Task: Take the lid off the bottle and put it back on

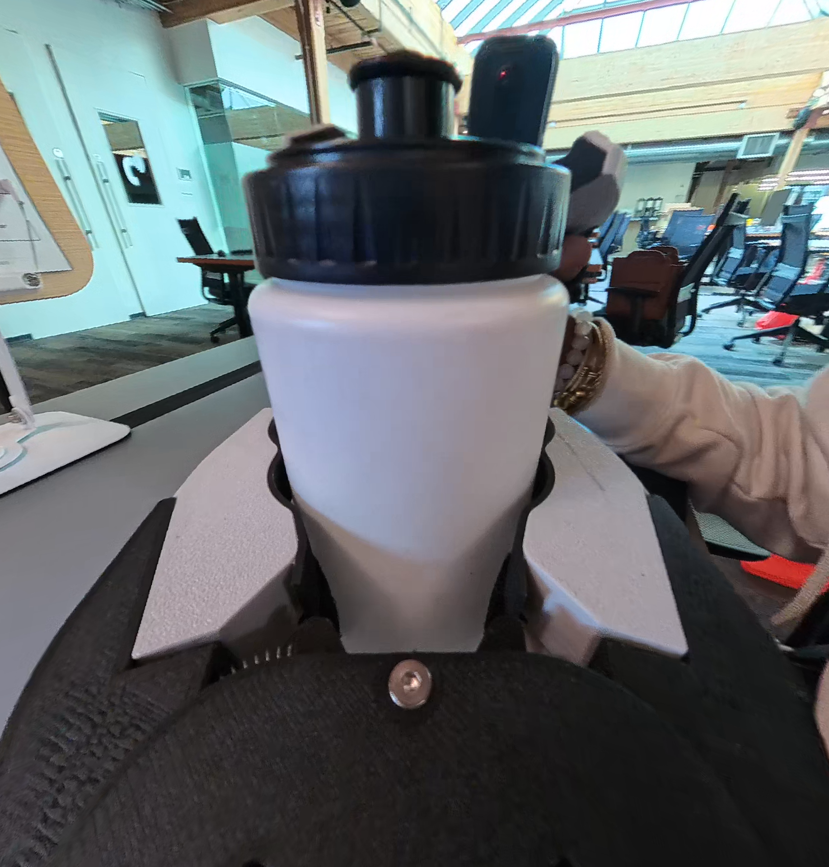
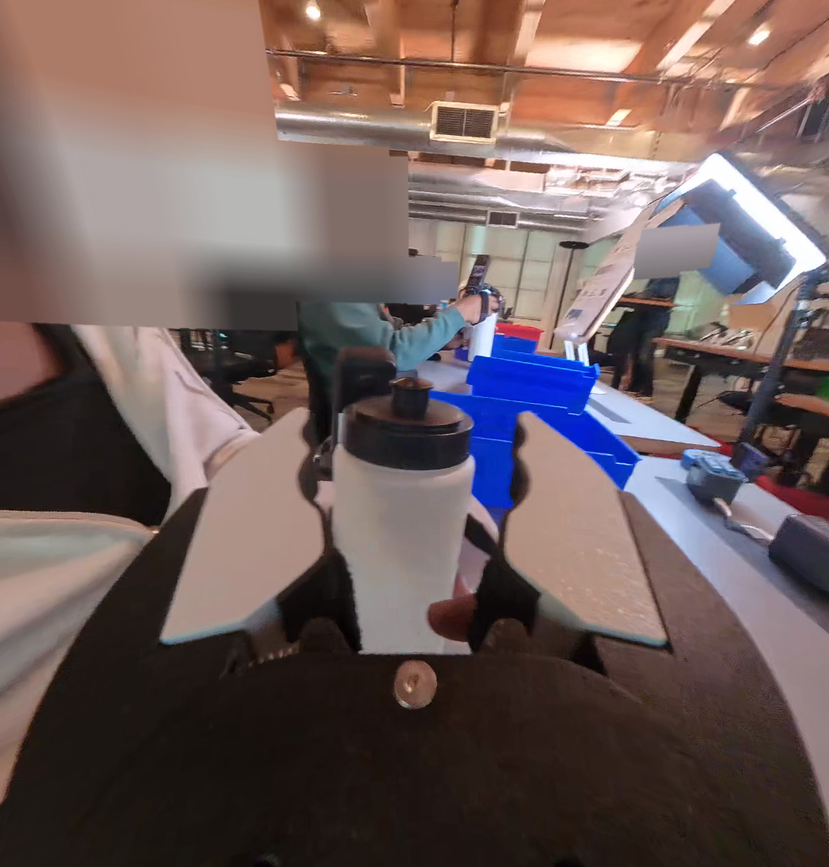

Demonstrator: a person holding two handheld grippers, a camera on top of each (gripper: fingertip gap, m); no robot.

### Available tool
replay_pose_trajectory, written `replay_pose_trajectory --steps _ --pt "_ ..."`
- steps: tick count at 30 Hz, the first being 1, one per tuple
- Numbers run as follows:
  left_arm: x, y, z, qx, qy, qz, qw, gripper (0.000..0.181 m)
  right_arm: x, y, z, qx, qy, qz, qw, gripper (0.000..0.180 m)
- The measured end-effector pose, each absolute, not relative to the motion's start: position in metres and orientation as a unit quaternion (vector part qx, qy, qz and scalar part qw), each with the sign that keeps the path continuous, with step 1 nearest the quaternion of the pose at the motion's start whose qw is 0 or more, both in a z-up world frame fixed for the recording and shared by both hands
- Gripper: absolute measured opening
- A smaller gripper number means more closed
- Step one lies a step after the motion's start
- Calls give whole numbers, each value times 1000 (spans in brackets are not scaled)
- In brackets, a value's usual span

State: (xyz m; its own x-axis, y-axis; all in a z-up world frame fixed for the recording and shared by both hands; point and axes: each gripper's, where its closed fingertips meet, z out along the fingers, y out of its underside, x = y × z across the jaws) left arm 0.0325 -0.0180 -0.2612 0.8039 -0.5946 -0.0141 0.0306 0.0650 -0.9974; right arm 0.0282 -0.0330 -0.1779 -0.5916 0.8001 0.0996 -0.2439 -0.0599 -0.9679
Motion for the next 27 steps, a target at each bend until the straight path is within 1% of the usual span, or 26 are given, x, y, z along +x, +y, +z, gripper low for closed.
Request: replay_pose_trajectory --steps 2,3,6,7,8,9,12,17,19,21,22,23,24,25,26,27 --pt "39 -23 -261 -639 233 -242 692 101 19 -40 -182 -250 -593 672 368 100" --pt "42 -25 -261 -635 242 -253 689 101 16 -47 -185 -253 -614 665 342 105" --pt "54 -34 -261 -623 268 -284 677 101 12 -70 -195 -251 -672 651 247 100" --pt "56 -35 -261 -622 272 -289 675 101 10 -76 -198 -246 -690 641 229 95" --pt "57 -36 -261 -620 274 -291 675 101 10 -82 -202 -238 -707 630 215 82" --pt "56 -37 -261 -620 272 -291 676 101 9 -87 -204 -233 -717 624 207 77" --pt "47 -32 -260 -635 233 -257 691 101 -1 -85 -203 -284 -694 615 241 77" --pt "41 -25 -262 -659 195 -188 702 100 -8 -71 -201 -422 -599 542 412 77" --pt "45 -26 -261 -654 210 -184 703 100 -4 -70 -201 -440 -588 520 437 77" --pt "50 -30 -260 -642 228 -204 703 101 0 -74 -203 -411 -625 509 425 78" --pt "55 -33 -261 -638 239 -231 694 101 3 -78 -204 -378 -654 513 408 82" --pt "59 -35 -261 -633 249 -249 690 101 5 -84 -205 -345 -676 528 380 90" --pt "60 -37 -261 -629 256 -255 688 101 8 -89 -206 -321 -693 545 345 89" --pt "61 -37 -261 -630 258 -257 686 101 8 -89 -205 -315 -699 556 321 84" --pt "60 -36 -261 -633 254 -252 687 101 6 -88 -204 -314 -702 562 306 78" --pt "57 -35 -262 -637 246 -244 689 100 4 -87 -205 -315 -703 561 301 78"
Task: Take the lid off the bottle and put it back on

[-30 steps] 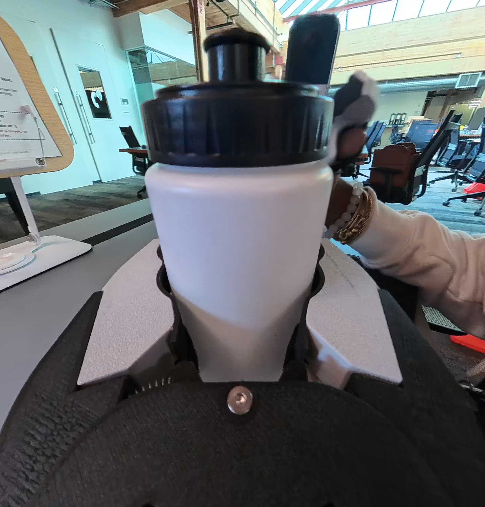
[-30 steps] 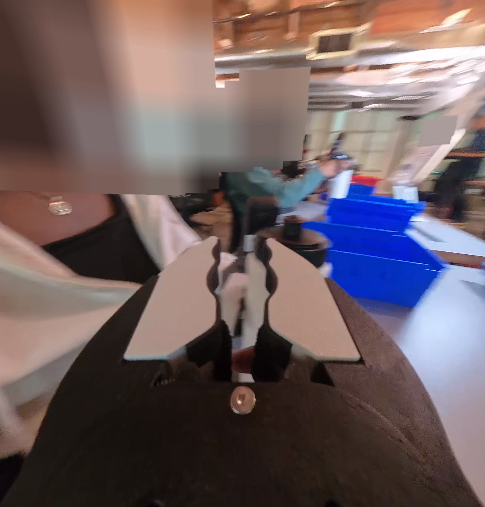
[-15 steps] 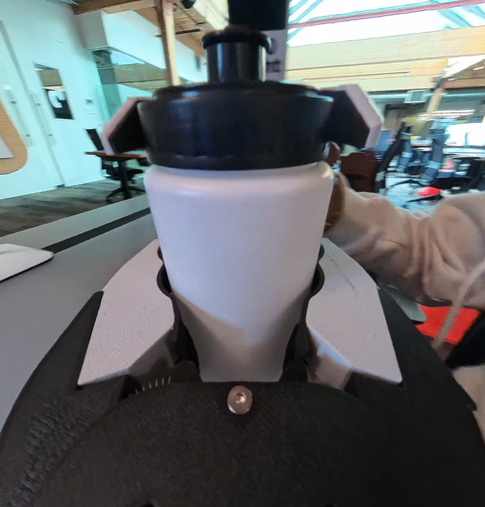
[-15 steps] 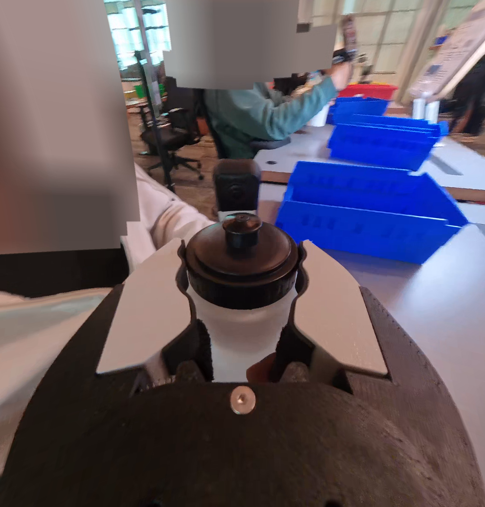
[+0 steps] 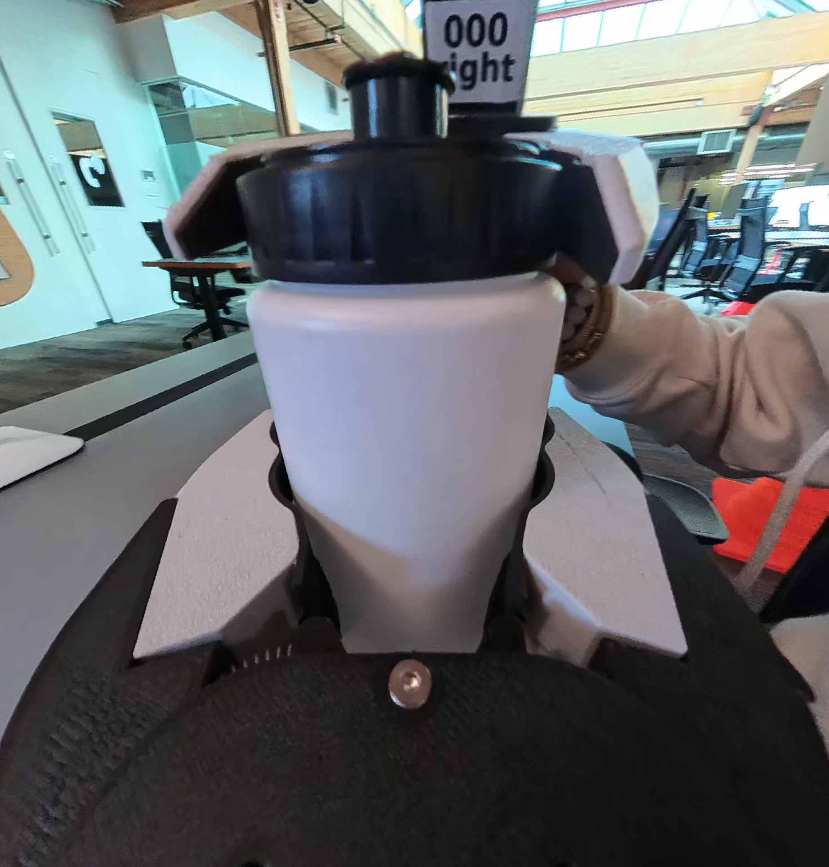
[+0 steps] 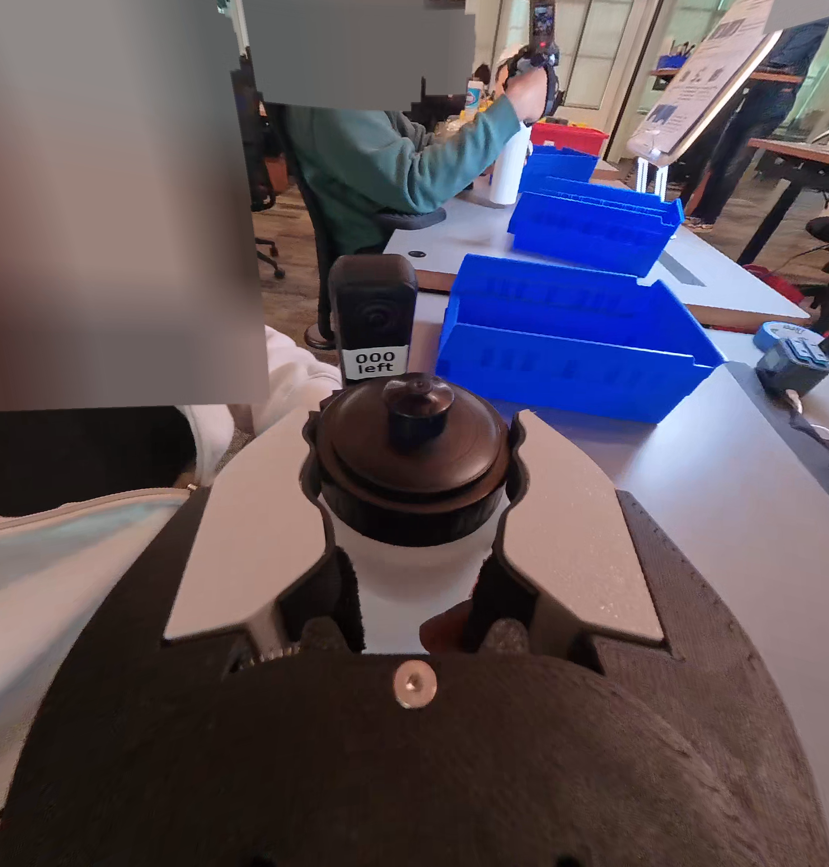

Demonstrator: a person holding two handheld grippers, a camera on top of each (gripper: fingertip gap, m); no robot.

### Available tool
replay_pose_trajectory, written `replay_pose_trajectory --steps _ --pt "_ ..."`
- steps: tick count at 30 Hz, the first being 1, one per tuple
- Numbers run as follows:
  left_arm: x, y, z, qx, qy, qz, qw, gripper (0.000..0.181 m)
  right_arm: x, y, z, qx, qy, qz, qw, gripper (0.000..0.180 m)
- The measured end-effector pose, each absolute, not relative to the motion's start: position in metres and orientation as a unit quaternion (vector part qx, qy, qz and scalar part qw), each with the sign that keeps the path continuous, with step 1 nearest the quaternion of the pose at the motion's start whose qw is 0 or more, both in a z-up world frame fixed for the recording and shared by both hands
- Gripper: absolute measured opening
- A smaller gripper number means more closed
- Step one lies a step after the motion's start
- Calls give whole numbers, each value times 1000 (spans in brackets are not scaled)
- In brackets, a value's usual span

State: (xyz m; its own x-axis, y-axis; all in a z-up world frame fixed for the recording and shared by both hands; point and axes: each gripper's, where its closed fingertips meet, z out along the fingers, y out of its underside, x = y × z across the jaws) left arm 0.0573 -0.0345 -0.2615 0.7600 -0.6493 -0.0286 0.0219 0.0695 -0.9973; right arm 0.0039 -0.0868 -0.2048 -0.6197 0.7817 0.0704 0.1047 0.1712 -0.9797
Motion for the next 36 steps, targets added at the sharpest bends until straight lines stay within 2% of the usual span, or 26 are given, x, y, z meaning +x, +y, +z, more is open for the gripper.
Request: replay_pose_trajectory --steps 8,11,13,15,16,31,33,36 --pt "52 -32 -263 -655 222 -205 692 99 -5 -72 -204 -472 -565 501 455 78" --pt "56 -34 -262 -645 237 -224 691 100 -2 -76 -205 -445 -611 502 421 79" --pt "62 -39 -261 -633 258 -249 686 100 6 -88 -205 -370 -667 543 352 85" --pt "64 -41 -261 -627 264 -255 687 100 10 -92 -206 -351 -682 575 284 79" --pt "63 -41 -261 -626 260 -254 690 99 9 -92 -205 -346 -683 579 280 79" --pt "74 -47 -258 -605 269 -263 702 99 16 -88 -202 -378 -592 569 427 79" --pt "73 -46 -258 -604 268 -261 704 99 18 -79 -206 -378 -579 579 433 99" --pt "69 -46 -258 -597 263 -259 712 100 18 -76 -234 -405 -587 590 378 105"
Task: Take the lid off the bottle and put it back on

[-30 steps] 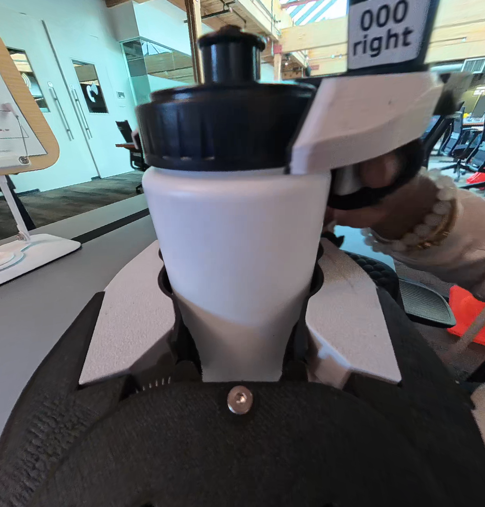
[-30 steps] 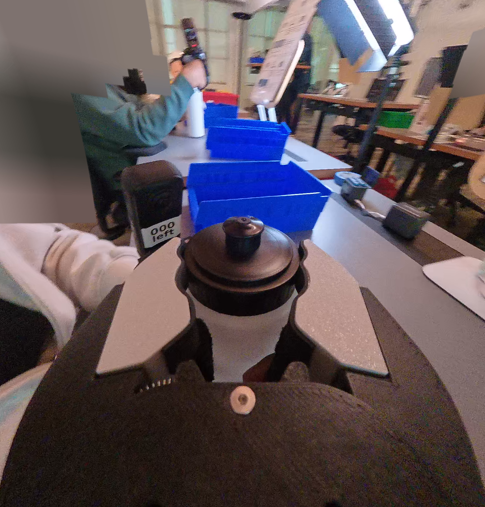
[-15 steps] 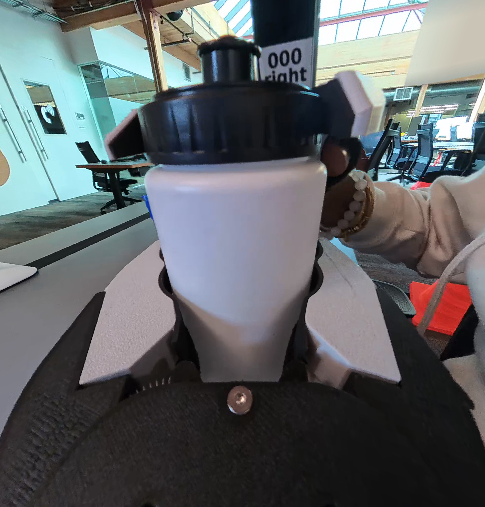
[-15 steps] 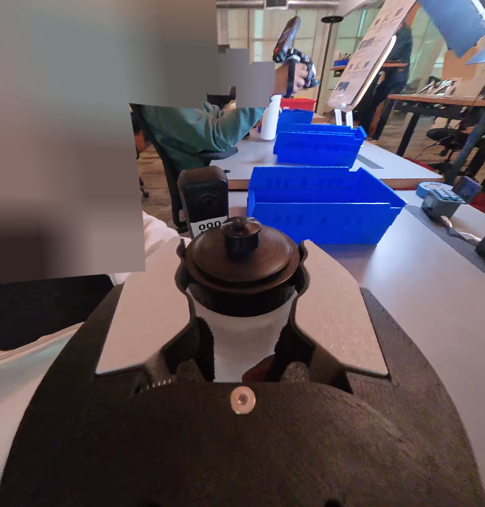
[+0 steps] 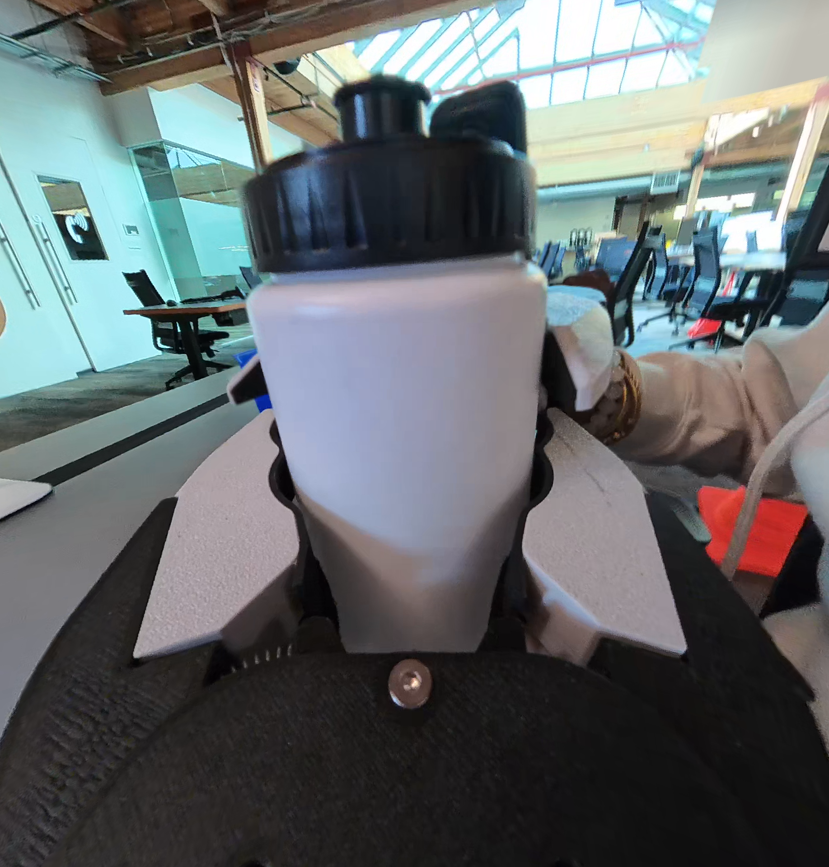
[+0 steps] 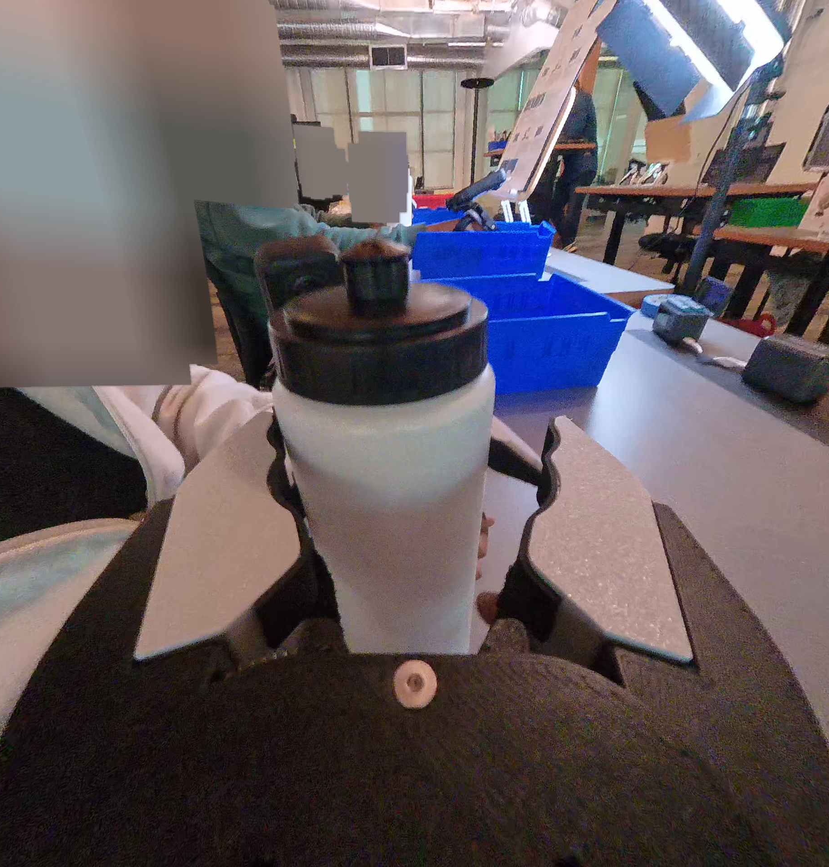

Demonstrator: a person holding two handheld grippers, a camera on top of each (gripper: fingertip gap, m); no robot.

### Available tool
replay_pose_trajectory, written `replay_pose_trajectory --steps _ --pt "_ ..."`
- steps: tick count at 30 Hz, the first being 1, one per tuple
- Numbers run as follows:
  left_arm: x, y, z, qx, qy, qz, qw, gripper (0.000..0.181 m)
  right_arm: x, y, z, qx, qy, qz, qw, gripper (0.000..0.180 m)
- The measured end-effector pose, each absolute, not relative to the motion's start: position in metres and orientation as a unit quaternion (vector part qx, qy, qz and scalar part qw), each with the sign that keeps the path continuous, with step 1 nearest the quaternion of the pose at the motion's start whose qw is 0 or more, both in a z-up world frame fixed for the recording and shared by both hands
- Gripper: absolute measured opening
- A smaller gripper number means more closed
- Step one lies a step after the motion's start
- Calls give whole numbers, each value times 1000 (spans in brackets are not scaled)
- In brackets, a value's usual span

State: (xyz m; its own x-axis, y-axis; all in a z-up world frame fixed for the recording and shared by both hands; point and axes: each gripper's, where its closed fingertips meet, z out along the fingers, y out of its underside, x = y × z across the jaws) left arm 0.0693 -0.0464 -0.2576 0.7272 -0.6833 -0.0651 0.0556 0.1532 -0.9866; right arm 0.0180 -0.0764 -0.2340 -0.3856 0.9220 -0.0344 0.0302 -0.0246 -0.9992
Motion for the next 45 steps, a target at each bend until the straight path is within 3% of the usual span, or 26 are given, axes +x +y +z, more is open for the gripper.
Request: replay_pose_trajectory --steps 4,9,14,18,21,25,36,41,44,45 --pt "74 -44 -281 -623 303 -214 688 99 21 -83 -242 -347 -586 609 406 88" --pt "77 -40 -292 -645 332 -176 665 118 26 -77 -228 -315 -578 565 498 87" --pt "58 -40 -264 -612 273 -184 719 117 76 -10 -126 -323 -508 474 642 89" --pt "52 -38 -255 -604 253 -177 734 115 133 100 -86 -471 -447 330 685 87" --pt "50 -37 -256 -607 253 -166 735 115 173 187 -123 -619 -420 213 628 87" --pt "47 -35 -253 -605 242 -169 739 115 220 246 -228 -795 -418 130 420 87" --pt "36 -32 -255 -612 236 -141 742 113 220 266 -347 -902 -385 145 128 87" --pt "31 -33 -252 -610 232 -135 746 113 212 270 -356 -896 -378 184 142 86" --pt "22 -38 -244 -601 232 -109 757 113 195 259 -319 -834 -393 289 258 82" --pt "17 -42 -241 -598 233 -95 761 113 191 252 -299 -799 -395 328 312 88"
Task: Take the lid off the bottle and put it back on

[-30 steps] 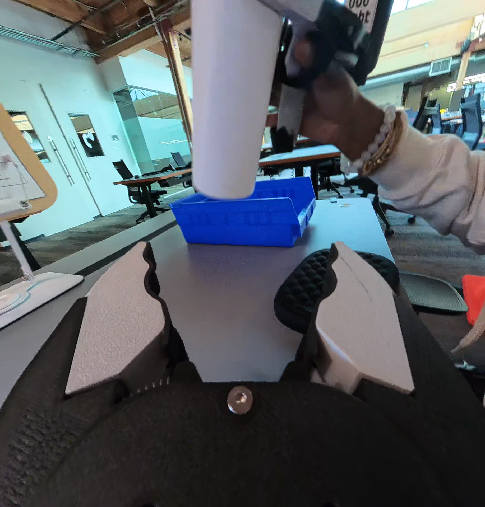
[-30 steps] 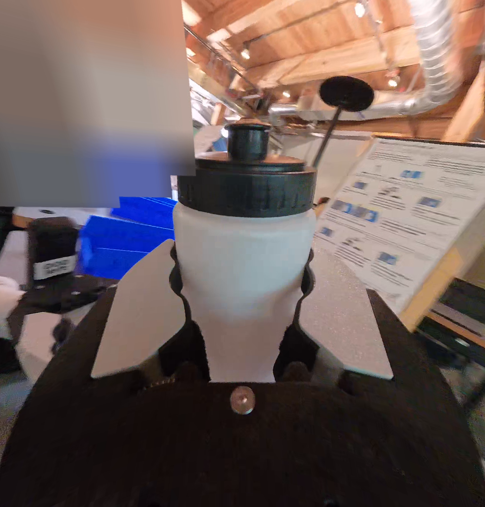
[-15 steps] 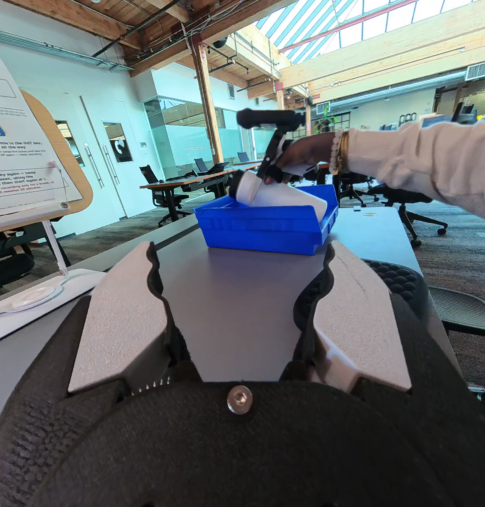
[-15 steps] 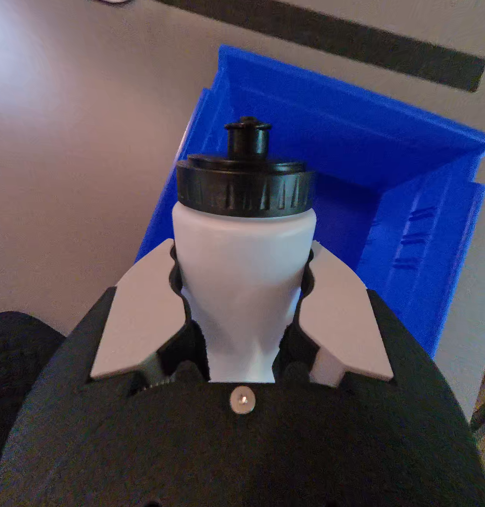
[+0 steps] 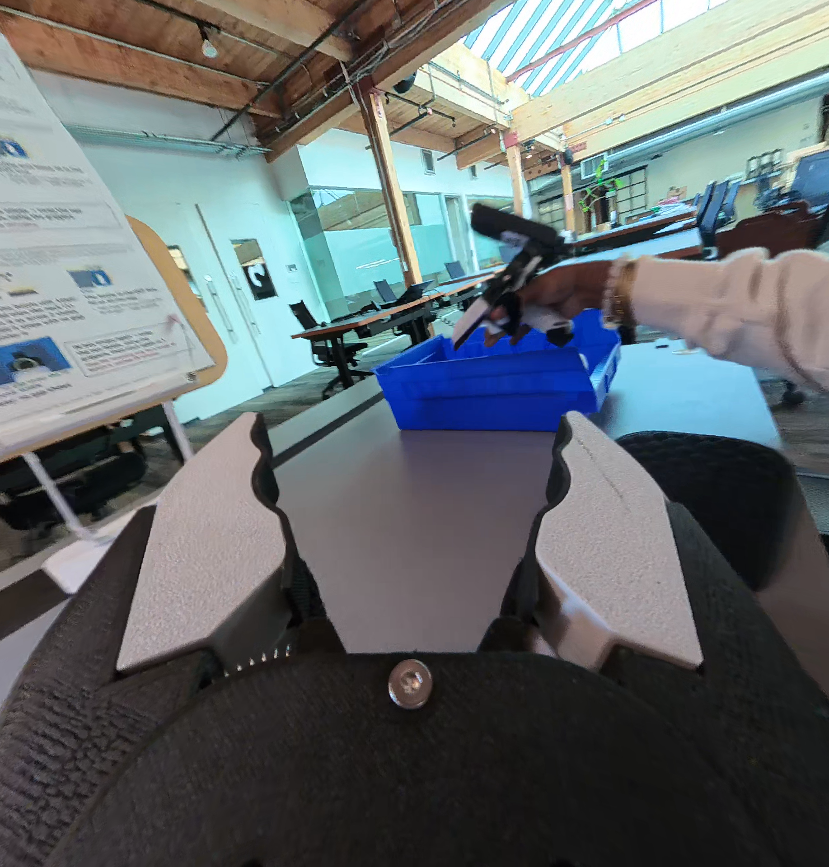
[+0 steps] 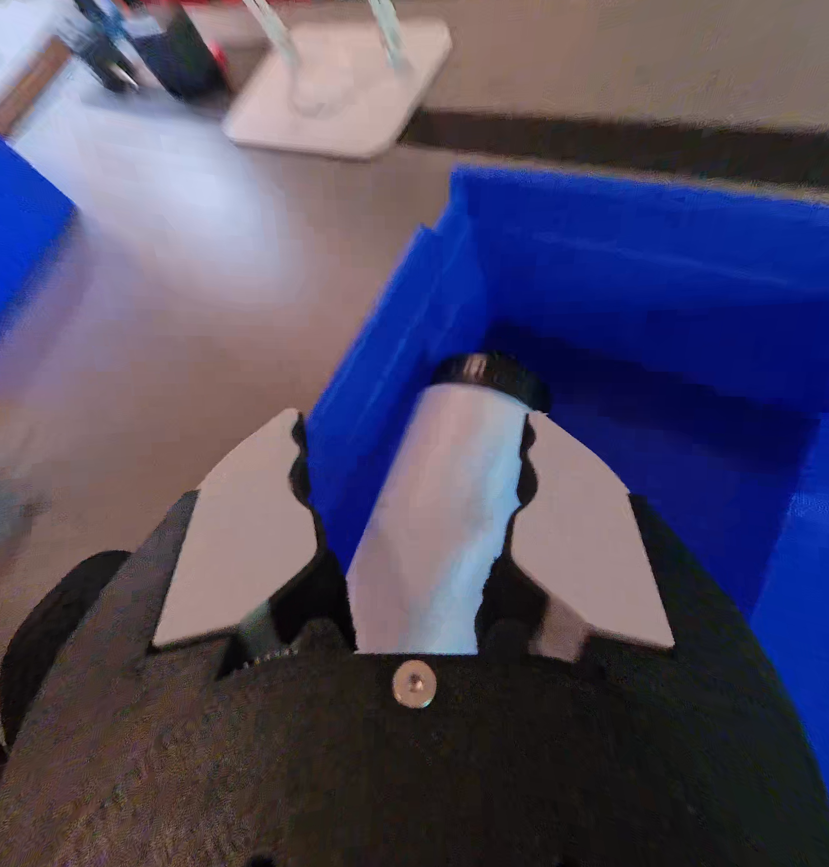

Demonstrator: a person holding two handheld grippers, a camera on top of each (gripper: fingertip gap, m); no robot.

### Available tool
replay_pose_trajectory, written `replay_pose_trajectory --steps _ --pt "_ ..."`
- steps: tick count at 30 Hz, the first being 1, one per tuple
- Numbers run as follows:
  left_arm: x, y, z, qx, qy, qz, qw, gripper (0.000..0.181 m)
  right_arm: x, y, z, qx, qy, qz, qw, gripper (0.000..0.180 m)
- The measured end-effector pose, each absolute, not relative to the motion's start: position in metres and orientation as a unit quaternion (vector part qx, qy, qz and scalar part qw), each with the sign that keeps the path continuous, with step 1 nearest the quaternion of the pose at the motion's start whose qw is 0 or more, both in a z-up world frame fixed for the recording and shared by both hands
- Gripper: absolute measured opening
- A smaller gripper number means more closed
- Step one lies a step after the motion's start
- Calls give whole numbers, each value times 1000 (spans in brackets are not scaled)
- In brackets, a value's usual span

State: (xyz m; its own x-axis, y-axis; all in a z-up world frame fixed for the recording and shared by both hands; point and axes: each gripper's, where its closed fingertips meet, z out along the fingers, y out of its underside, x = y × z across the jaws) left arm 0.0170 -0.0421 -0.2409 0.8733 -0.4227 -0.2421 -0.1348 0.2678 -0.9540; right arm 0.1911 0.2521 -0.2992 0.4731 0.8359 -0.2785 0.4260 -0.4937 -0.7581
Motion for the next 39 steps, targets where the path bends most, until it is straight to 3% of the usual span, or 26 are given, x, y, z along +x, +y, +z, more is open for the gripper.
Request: replay_pose_trajectory --steps 3,5,8,10,13,16,21,23,25,39 --pt "-8 -61 -228 -590 209 -35 779 113 197 216 -237 -700 -367 413 453 108" --pt "-38 -79 -218 -588 165 20 791 107 206 179 -207 -636 -362 435 524 112" --pt "-109 -110 -218 -622 65 139 768 103 214 131 -205 -600 -391 388 581 118" --pt "-157 -133 -229 -656 -3 195 729 103 210 109 -225 -610 -447 347 554 117" --pt "-205 -157 -262 -716 -72 207 662 102 200 101 -266 -692 -498 307 423 113" --pt "-225 -161 -296 -766 -104 179 608 90 198 104 -307 -739 -527 219 358 105" --pt "-231 -149 -320 -791 -104 173 577 40 207 130 -328 -764 -506 83 390 41" --pt "-235 -146 -326 -798 -110 180 565 22 208 136 -326 -766 -498 67 401 26" --pt "-241 -146 -326 -793 -116 201 564 7 203 133 -326 -761 -498 82 407 25" --pt "-215 -120 -327 -818 -69 192 539 15 141 100 -324 -722 -521 141 433 30"
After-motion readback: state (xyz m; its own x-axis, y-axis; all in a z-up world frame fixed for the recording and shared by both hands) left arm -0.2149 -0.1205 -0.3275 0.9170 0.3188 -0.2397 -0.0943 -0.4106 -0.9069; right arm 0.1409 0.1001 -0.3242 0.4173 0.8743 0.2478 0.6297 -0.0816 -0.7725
